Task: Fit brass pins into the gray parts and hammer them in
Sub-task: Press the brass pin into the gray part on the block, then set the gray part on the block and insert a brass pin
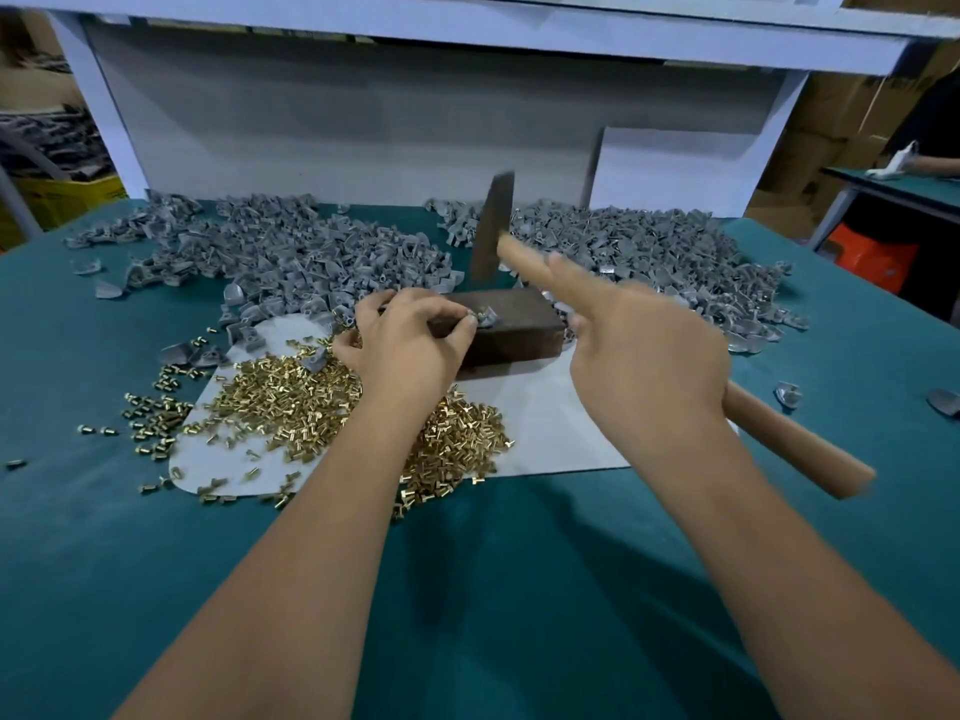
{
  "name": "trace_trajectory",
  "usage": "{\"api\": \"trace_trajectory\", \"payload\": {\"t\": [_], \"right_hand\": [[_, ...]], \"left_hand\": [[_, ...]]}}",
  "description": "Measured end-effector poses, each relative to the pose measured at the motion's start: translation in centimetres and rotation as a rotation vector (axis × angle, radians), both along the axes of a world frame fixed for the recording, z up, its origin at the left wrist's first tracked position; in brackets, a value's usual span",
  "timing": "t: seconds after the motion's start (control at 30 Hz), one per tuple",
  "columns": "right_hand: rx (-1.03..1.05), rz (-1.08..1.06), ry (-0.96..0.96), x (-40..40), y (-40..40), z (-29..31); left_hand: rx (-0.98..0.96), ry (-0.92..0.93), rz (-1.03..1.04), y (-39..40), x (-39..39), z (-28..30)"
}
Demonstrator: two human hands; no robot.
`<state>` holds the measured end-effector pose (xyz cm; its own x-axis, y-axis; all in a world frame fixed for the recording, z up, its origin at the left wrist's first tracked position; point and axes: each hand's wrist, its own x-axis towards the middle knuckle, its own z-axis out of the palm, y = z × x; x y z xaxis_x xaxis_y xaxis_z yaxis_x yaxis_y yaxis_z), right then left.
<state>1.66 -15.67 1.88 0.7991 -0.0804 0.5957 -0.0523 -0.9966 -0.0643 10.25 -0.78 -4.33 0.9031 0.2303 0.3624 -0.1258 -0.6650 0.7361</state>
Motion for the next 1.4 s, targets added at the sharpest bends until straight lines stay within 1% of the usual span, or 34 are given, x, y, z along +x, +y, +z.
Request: {"api": "trace_trajectory", "payload": {"t": [0.07,0.1,0.13,0.23,0.3,0.43,0.47,0.57,0.6,0.67,0.77,0.83,0.9,0.97,1.2,1.4], "right_hand": [[0.046,-0.024,-0.136,0.0,-0.1,0.4],[0.04,-0.026,-0.175,-0.2,-0.2,0.4],[0.005,-0.021,-0.146,-0.3,-0.2,0.3],[-0.092,0.016,0.102,-0.5,-0.2,-1.0],[-0.098,0.008,0.081,-0.3,-0.3,-0.7],[-0.035,-0.027,-0.092,0.0,-0.6,-0.2],[-0.041,-0.016,-0.079,0.1,-0.6,-0.4],[-0.12,0.039,0.103,0.2,-0.7,-1.6],[-0.123,0.037,0.12,0.4,-0.9,-1.6],[-0.08,0.039,0.092,1.0,-1.2,-1.1],[0.163,0.074,0.017,2.2,-2.0,-0.7],[0.257,0.017,-0.007,3.0,-2.4,-0.7],[0.283,-0.092,0.04,3.6,-3.0,-1.2],[0.305,-0.152,0.098,3.7,-3.8,-2.1],[0.318,-0.242,0.236,3.8,-6.3,-4.4],[0.287,-0.247,0.244,4.0,-6.1,-4.6]], "left_hand": [[0.008,-0.018,-0.023,0.1,0.0,-0.3],[-0.001,-0.029,-0.034,0.1,0.0,-0.4],[-0.008,-0.037,-0.034,0.1,0.0,-0.5],[-0.024,-0.034,-0.021,0.0,0.1,-0.3],[-0.031,-0.032,-0.015,-0.1,0.2,-0.2],[0.003,-0.049,0.012,-0.2,0.1,-0.4],[0.003,-0.047,0.007,-0.1,0.1,-0.4],[-0.016,-0.019,-0.029,0.0,0.0,-0.2],[-0.015,-0.01,-0.037,0.0,-0.1,-0.2],[-0.006,0.004,-0.034,0.1,-0.1,-0.2],[0.015,0.02,-0.042,0.2,-0.1,-0.1],[0.032,0.041,-0.048,0.2,-0.2,0.1],[0.018,0.067,-0.061,0.2,-0.2,0.2],[-0.026,0.101,-0.08,0.2,-0.3,0.4],[-0.178,0.153,-0.131,0.3,-0.5,1.0],[-0.225,0.15,-0.14,0.4,-0.8,1.1]]}}
